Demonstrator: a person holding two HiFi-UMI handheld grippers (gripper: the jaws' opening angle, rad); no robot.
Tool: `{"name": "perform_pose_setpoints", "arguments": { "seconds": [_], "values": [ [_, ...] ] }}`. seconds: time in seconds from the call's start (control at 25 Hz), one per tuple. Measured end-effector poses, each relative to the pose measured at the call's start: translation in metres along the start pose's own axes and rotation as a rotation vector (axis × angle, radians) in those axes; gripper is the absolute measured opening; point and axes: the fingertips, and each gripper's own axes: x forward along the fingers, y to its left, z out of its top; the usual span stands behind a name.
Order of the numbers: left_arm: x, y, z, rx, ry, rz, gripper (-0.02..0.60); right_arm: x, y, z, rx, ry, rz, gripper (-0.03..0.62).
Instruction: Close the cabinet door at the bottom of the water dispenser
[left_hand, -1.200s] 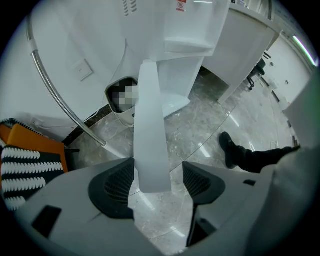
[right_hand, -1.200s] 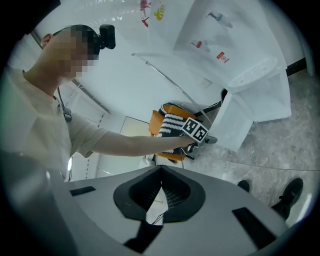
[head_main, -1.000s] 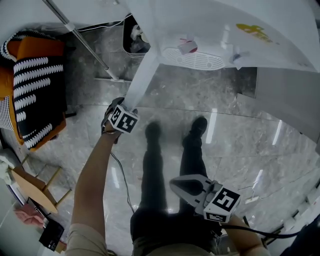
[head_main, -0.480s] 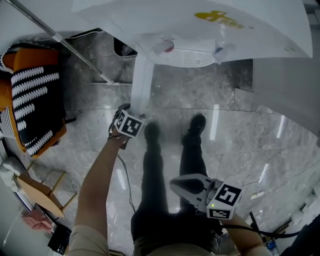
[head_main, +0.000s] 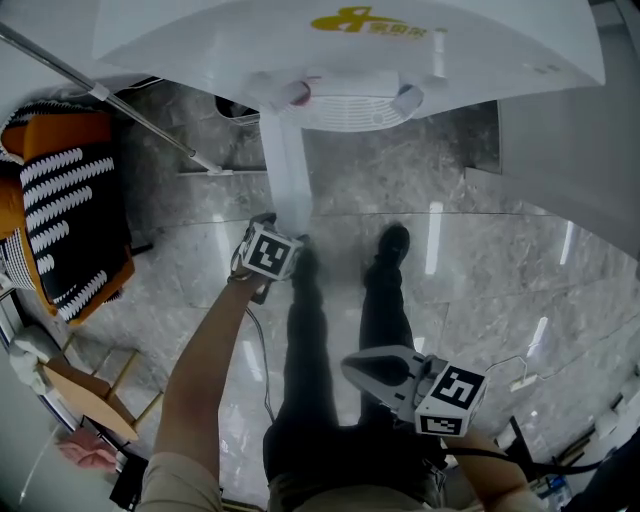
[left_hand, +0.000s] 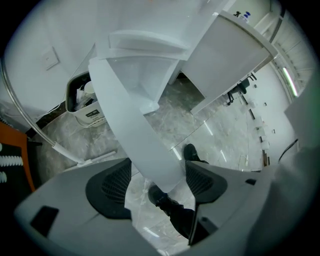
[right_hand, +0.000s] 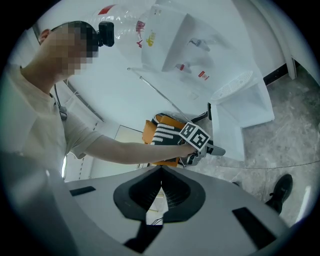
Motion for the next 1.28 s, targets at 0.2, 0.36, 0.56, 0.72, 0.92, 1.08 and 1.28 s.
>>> {"name": "perform_pose_setpoints", "arguments": {
  "seconds": [0.2, 0.36, 0.56, 0.72, 0.92, 1.08, 1.28],
  "values": [
    [0.013, -0.027, 0.0, 0.072, 0.041, -0.063, 0.302, -0.005, -0.001, -0.001, 0.001, -0.005, 0.002, 0.015],
    [0.017, -0.042, 0.011, 0.112, 0.045, -0.084, 0.302, -0.01, -0.003, -0.001, 0.006, -0.013, -0.002, 0.015],
    [0.022, -0.055, 0.024, 0.161, 0.048, -0.09, 0.302, -0.018, -0.008, -0.001, 0.013, -0.024, -0.006, 0.015],
    [0.027, -0.06, 0.033, 0.189, 0.044, -0.086, 0.302, -0.024, -0.013, 0.001, 0.02, -0.035, -0.009, 0.015],
    [0.03, -0.067, 0.043, 0.214, 0.037, -0.094, 0.302, -0.03, -0.018, 0.003, 0.026, -0.05, -0.013, 0.015],
    [0.036, -0.07, 0.053, 0.239, 0.027, -0.081, 0.302, -0.035, -0.022, 0.003, 0.033, -0.06, -0.016, 0.015],
    [0.038, -0.08, 0.064, 0.259, 0.023, -0.099, 0.302, -0.04, -0.025, 0.002, 0.04, -0.07, -0.02, 0.015]
  ]
}}
